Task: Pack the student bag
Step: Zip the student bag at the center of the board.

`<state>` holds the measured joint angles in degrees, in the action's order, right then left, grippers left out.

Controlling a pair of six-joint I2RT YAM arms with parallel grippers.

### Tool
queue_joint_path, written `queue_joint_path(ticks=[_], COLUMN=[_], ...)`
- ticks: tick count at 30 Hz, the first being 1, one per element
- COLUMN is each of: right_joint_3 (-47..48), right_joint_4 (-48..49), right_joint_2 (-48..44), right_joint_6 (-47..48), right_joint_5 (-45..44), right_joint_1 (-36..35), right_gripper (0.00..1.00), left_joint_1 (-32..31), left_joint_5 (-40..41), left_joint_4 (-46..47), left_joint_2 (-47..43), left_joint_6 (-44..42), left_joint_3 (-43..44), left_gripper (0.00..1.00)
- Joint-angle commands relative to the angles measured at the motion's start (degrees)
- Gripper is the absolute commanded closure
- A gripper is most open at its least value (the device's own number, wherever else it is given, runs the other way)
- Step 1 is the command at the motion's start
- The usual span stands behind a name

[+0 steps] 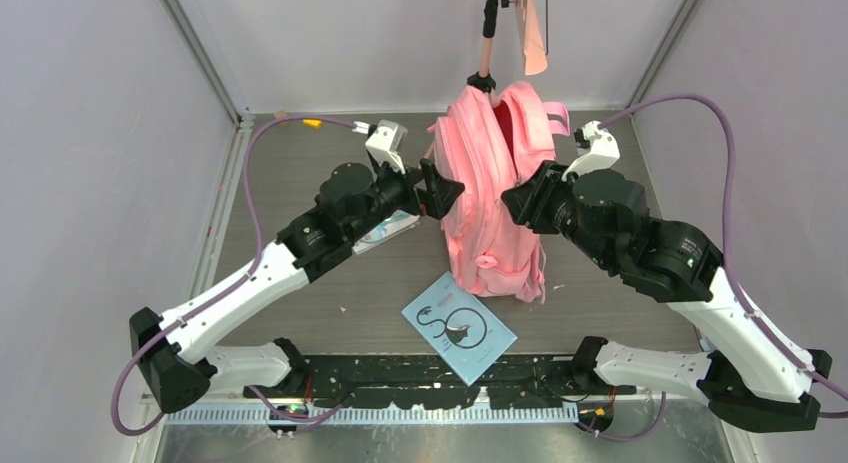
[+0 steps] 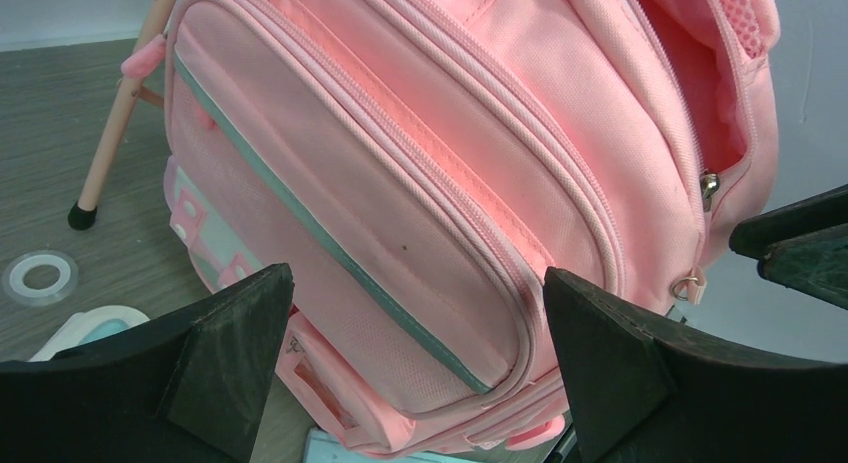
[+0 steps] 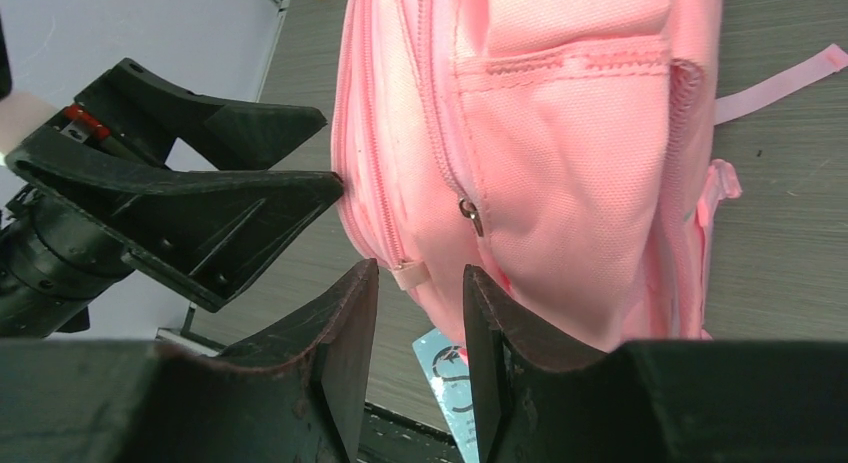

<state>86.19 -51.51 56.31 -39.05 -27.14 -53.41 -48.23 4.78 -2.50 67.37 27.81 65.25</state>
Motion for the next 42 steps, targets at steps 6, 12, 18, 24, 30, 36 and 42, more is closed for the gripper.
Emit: queue_joint_path(ticks=[6, 12, 18, 24, 30, 36, 42], right_joint_3=[2.2, 1.0, -1.0, -2.8, -4.0, -5.0, -6.4], right_joint_4=[-2.0, -3.0, -3.1, -1.5, -1.0, 0.2, 6.3], right_joint_2=[-0.1, 0.4, 2.1, 2.9, 3.0, 1.5, 2.2], right_joint_6=[0.4, 1.0, 1.3, 1.4, 1.8, 4.9, 10.1], right_joint_5=[-5.4, -7.9, -9.2, -10.7, -13.0, -14.7, -12.5], right_joint_1=[0.0, 0.1, 0.0, 0.1, 0.1, 0.3, 1.1], right_gripper=[0.57, 0.57, 0.58, 0.64, 0.66, 0.64, 0.63], left_joint_1=[0.6, 1.1, 1.4, 1.9, 2.3, 3.0, 3.8], left_joint_5=[-2.2, -2.5, -2.9, -3.7, -4.4, -4.5, -9.5], left_joint_4=[4.7, 3.5, 3.4, 2.9, 2.7, 2.7, 2.7], left_joint_2=[3.4, 3.7, 2.3, 1.9, 2.0, 1.3, 2.2], left_joint_6=[1.5, 1.6, 1.8, 2.0, 2.2, 2.2, 0.3], left_joint_3=[1.6, 1.3, -0.2, -1.0, -1.5, -2.0, -1.3], left_gripper=[0.0, 0.08, 0.34, 0.48, 0.67, 0.79, 0.94])
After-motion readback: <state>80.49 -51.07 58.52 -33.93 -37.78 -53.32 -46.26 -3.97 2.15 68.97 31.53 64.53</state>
